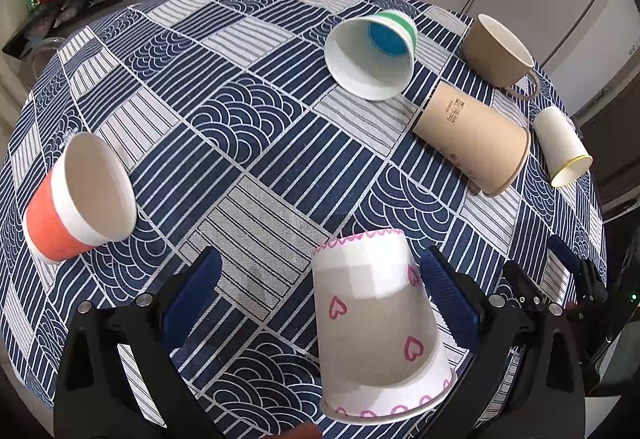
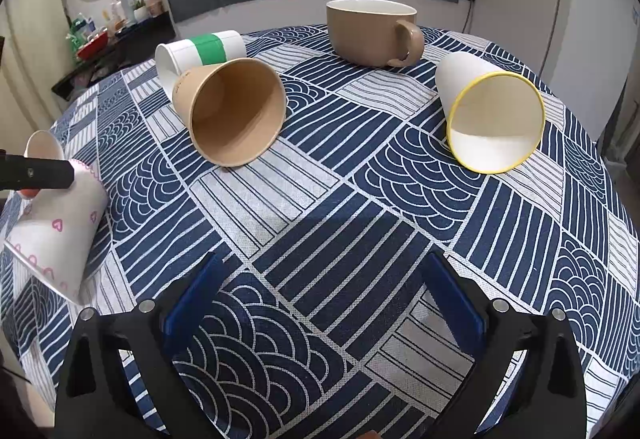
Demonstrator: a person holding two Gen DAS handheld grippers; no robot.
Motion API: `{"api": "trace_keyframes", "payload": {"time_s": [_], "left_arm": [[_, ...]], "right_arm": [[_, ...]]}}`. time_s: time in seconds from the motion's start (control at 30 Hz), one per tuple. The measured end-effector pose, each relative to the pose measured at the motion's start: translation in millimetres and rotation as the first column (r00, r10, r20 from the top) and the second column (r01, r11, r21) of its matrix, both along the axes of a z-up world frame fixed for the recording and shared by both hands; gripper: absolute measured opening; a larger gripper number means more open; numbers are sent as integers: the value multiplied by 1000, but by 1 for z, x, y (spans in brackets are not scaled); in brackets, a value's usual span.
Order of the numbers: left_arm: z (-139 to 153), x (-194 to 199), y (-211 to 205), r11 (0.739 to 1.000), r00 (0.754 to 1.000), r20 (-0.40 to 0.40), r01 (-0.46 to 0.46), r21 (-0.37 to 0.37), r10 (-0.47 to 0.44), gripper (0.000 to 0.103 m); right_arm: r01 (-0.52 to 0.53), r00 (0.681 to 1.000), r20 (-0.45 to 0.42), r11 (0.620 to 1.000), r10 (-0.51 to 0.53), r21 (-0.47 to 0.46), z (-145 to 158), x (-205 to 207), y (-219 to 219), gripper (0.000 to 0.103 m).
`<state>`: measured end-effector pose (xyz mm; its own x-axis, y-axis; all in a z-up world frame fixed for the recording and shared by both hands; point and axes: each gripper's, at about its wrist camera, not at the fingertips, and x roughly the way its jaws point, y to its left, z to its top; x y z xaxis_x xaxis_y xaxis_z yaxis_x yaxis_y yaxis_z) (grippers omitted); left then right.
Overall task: Flip cup upside down
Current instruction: 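Rotate the held pink-heart cup so its open mouth faces the table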
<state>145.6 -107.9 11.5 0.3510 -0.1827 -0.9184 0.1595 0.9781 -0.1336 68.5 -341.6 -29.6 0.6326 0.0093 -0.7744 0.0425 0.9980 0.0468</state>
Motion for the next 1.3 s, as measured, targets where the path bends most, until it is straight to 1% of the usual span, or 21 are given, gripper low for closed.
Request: {"api": "trace_keyframes", "payload": {"time_s": [0.17,0.27,0.33,0.37,0.43,0.47,0.5,0.53,0.63,0.73,0.8,0.87,1.0,1.17,1.3], "left_arm": [[-4,3,-5,1000,1000,-21,1,-4,-2,97],[-9,4,-9,1000,999,-50,15,-13,-16,96],[-11,6,-10,1000,998,-66,16,-27,-17,89],[-12,6,-11,999,997,-71,19,-34,-21,87],[-11,6,-13,998,997,-71,30,-47,-33,76],[-10,5,-14,998,997,-69,36,-49,-39,74],[-10,5,-15,998,997,-66,39,-50,-43,67],[-9,4,-16,998,997,-62,41,-50,-45,64],[-9,4,-16,998,998,-48,48,-46,-50,63],[-8,4,-13,997,998,-44,48,-59,-51,63],[-5,3,-11,997,999,-21,46,-57,-47,62],[0,0,-10,998,999,18,47,-44,-46,62],[12,-4,-9,998,995,82,59,-33,-56,61],[23,-13,-14,998,980,188,68,11,-68,61],[29,-22,-16,996,960,268,70,49,-81,61]], "right_arm": [[-3,1000,5,1000,3,8,1,-1,-1,96],[-3,1000,6,1000,3,11,1,-1,-2,96],[-4,1000,7,1000,4,9,1,-1,-1,96],[-5,1000,7,1000,5,9,1,-2,-1,96],[-7,1000,6,1000,7,4,1,-2,0,95],[-11,1000,7,1000,11,3,1,-2,1,95],[-14,1000,9,1000,14,2,2,-3,1,95],[-14,1000,13,1000,14,-2,2,-4,2,95],[-9,1000,26,1000,9,-15,4,-5,3,95],[-8,1000,26,1000,9,-26,4,-5,4,95],[-8,999,36,999,10,-33,5,-6,5,95],[-4,999,54,999,6,-41,7,-8,5,95],[5,998,61,999,-2,-52,8,-9,5,95],[4,998,64,998,0,-61,9,-10,6,95],[4,998,64,998,0,-67,9,-10,8,95]]}}
